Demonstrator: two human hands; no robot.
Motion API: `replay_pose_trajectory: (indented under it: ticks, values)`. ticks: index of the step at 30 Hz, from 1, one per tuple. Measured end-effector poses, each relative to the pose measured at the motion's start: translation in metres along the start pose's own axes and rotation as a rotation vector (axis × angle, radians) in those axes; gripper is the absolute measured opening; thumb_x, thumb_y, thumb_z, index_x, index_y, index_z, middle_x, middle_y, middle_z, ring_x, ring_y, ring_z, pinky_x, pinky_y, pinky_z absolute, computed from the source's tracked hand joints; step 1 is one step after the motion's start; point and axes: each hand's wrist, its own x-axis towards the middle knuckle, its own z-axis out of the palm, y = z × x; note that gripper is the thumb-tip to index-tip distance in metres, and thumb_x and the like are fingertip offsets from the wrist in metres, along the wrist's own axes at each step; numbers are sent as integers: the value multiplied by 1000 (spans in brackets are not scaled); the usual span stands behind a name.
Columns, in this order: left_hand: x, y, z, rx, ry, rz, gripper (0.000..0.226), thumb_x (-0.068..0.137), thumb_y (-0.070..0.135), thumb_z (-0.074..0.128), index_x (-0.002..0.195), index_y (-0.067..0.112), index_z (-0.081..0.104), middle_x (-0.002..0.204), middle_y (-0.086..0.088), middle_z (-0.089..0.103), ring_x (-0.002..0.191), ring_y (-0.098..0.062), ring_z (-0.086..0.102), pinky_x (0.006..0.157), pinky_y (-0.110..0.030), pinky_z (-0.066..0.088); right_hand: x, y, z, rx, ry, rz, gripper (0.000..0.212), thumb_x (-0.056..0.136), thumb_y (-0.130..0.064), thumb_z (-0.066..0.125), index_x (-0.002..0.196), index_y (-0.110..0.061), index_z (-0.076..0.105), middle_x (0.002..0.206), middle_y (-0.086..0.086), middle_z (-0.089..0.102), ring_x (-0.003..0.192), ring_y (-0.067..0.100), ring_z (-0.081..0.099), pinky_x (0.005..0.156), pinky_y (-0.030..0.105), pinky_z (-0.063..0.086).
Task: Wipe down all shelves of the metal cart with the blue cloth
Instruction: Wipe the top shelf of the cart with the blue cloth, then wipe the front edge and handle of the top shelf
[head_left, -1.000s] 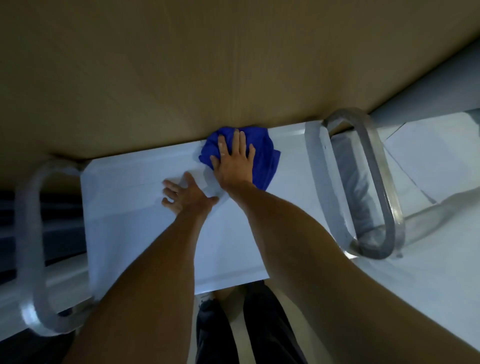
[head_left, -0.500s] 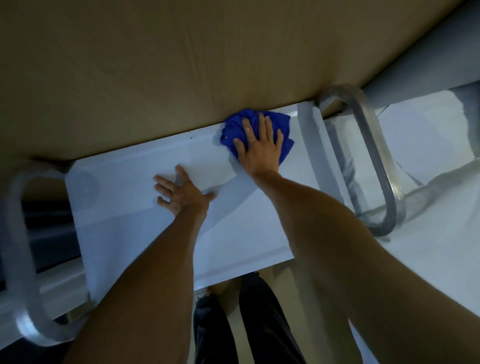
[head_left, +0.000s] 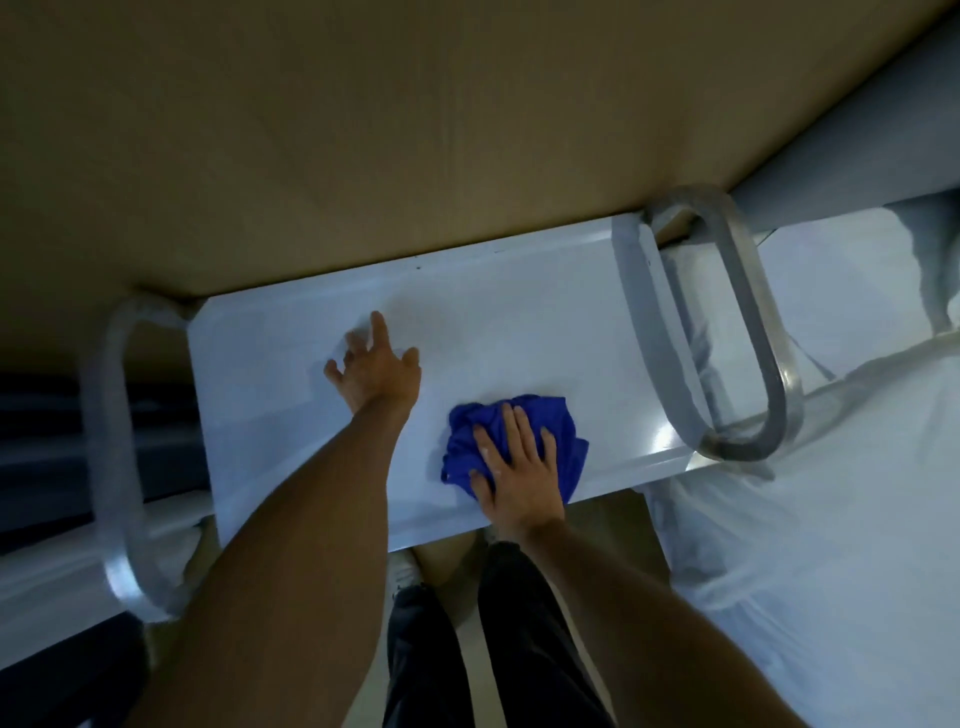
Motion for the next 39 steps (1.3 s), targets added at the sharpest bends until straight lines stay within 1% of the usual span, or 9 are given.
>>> replay_pose_trajectory:
  ticks: [4, 10, 18, 21, 25, 29, 32, 35, 39]
  values:
    - [6, -51, 3, 68, -29, -159, 80, 92, 45, 59, 154, 30, 12, 158, -28, -1, 144, -46, 14, 114, -55, 17, 103, -5, -40, 22, 33, 54, 60, 101, -53, 27, 156, -29, 28, 165, 16, 12, 153, 31, 8, 120, 56, 10]
    - [14, -66, 24, 32, -22, -131, 80, 91, 51, 60, 154, 32, 15, 159, -27, -6, 144, -48, 13, 116, -52, 22, 228, -51, -62, 22, 124, 147, 60, 102, -53, 27, 157, -30, 22, 166, 15, 6, 153, 30, 1, 120, 53, 0]
    - [9, -68, 14, 151, -62, -93, 80, 93, 57, 52, 155, 32, 9, 158, -30, -3, 142, -50, 18, 116, -46, 23, 70, -43, -12, 85, 62, -226, 56, 93, -51, 43, 138, -19, 58, 155, 14, 39, 144, 33, 33, 116, 55, 21]
    - [4, -69, 2, 153, -108, -94, 76, 92, 58, 51, 153, 32, 13, 157, -30, 1, 140, -49, 21, 112, -47, 24, -11, -48, 16, 34, -26, -332, 53, 94, -51, 45, 135, -21, 60, 153, 11, 44, 142, 30, 38, 115, 52, 23]
    - [-20, -69, -17, -66, -242, -82, 72, 97, 52, 43, 156, 30, 8, 160, -24, 3, 145, -41, 17, 115, -51, 17, -41, -75, 13, -94, -65, -158, 52, 95, -46, 34, 131, -23, 63, 145, 8, 54, 133, 28, 52, 110, 52, 38]
    - [-80, -77, -29, -260, -244, -76, 56, 102, 36, 37, 152, 16, 24, 148, -20, 41, 130, -35, 46, 104, -44, 39, -37, -103, -11, 95, -133, 42, 48, 104, -39, 36, 145, -16, 46, 154, 7, 41, 141, 28, 36, 117, 45, 26]
    - [-116, -90, -23, -541, -413, -175, 54, 97, 47, 43, 129, 5, 55, 124, -17, 63, 110, -33, 61, 93, -39, 51, -37, -123, -29, 434, -34, 288, 39, 102, -32, 45, 135, -14, 55, 135, 8, 59, 121, 27, 55, 95, 40, 46]
    - [-148, -95, -29, -926, -663, -197, 60, 94, 59, 46, 119, 7, 63, 115, -11, 67, 106, -30, 63, 74, -37, 53, -45, -138, -53, 859, 54, 521, 26, 102, -28, 49, 120, -13, 60, 109, 7, 69, 88, 21, 62, 69, 28, 43]
    - [-179, -90, -44, -1001, -640, -118, 48, 78, 52, 65, 107, 14, 69, 110, -8, 69, 104, -28, 63, 99, -45, 48, -64, -142, -78, 1162, 66, 646, 17, 99, -27, 54, 105, -15, 63, 106, 7, 68, 93, 24, 62, 79, 36, 49]
